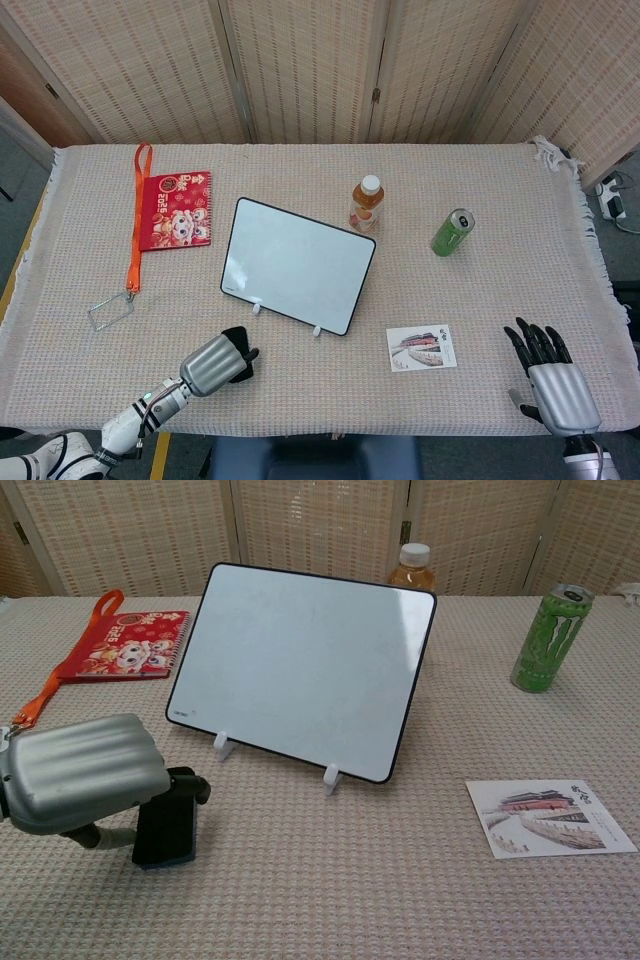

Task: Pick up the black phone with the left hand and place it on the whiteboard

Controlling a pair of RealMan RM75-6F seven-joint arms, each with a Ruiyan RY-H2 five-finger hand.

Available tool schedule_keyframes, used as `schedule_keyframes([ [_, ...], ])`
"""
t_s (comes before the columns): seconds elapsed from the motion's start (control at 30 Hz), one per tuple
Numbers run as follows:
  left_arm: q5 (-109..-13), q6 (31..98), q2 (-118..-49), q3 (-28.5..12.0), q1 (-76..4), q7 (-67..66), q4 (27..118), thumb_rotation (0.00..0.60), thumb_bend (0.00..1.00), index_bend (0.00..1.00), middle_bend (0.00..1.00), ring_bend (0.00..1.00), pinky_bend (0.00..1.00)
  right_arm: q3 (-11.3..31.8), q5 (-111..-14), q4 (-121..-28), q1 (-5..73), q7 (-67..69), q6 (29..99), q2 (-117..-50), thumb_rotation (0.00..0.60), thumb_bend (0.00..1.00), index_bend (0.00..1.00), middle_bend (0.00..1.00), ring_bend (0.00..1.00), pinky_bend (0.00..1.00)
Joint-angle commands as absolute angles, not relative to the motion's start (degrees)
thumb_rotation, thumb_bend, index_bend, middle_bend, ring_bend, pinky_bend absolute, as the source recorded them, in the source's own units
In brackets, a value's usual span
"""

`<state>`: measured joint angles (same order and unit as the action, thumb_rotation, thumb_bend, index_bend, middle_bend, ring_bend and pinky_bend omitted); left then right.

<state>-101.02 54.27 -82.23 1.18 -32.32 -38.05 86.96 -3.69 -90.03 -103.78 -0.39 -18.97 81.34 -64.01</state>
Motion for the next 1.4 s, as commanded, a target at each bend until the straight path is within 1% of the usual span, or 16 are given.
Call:
schedule_keyframes([
  [0.03,-100.7,54.1,-82.2,1.2,-32.6,-38.3,87.1,0.600,0.28,0.34,1.00,0.93,1.00,-3.6,-89.9,-103.8,-0.3,-19.1,81.3,-64.1,0.600,0.30,0.00,0.00,0.00,0.00],
  [0.37,-98.9,54.3,-81.9,1.7,-32.8,-40.0,87.4,0.600,0.28,0.35,1.00,0.94,1.00,-3.5,-89.2,-103.9,-0.1,-19.4,81.0,-64.1,0.600,0.30,0.00,0.00,0.00,0.00],
  [0.77,-98.1,54.1,-82.6,2.5,-33.5,-41.1,87.1,0.600,0.28,0.42,1.00,0.94,1.00,-3.6,-89.2,-103.9,-0.1,-19.4,81.1,-64.1,0.600,0.30,0.00,0.00,0.00,0.00],
  [0.83,-98.1,54.2,-82.9,2.5,-33.6,-41.3,86.9,0.600,0.28,0.44,1.00,0.94,1.00,-3.6,-89.2,-103.9,-0.1,-19.4,81.1,-64.1,0.600,0.30,0.00,0.00,0.00,0.00],
  [1.0,-98.1,54.9,-83.5,2.8,-33.6,-41.8,86.4,0.600,0.29,0.61,1.00,0.94,1.00,-3.6,-89.2,-103.9,-0.1,-19.3,81.2,-64.1,0.600,0.30,0.00,0.00,0.00,0.00],
  [1.07,-98.0,55.1,-83.5,2.9,-33.5,-42.0,86.3,0.600,0.29,0.65,1.00,0.94,1.00,-3.6,-89.2,-103.9,0.0,-19.3,81.1,-64.1,0.600,0.30,0.00,0.00,0.00,0.00],
  [1.23,-98.5,57.1,-83.0,3.1,-33.2,-41.5,87.4,0.600,0.29,0.67,1.00,0.94,1.00,-3.6,-89.1,-103.9,0.0,-19.5,81.1,-64.1,0.600,0.30,0.00,0.00,0.00,0.00],
  [1.3,-99.2,58.9,-82.5,3.0,-32.8,-41.3,88.0,0.600,0.29,0.68,1.00,0.94,1.00,-3.6,-89.2,-103.9,0.0,-19.5,81.2,-64.2,0.600,0.30,0.00,0.00,0.00,0.00],
  [1.4,-100.3,63.8,-82.7,2.2,-31.4,-40.3,87.6,0.600,0.29,0.68,1.00,0.94,1.00,-3.7,-89.2,-103.9,0.0,-19.5,81.2,-64.2,0.600,0.30,0.00,0.00,0.00,0.00],
])
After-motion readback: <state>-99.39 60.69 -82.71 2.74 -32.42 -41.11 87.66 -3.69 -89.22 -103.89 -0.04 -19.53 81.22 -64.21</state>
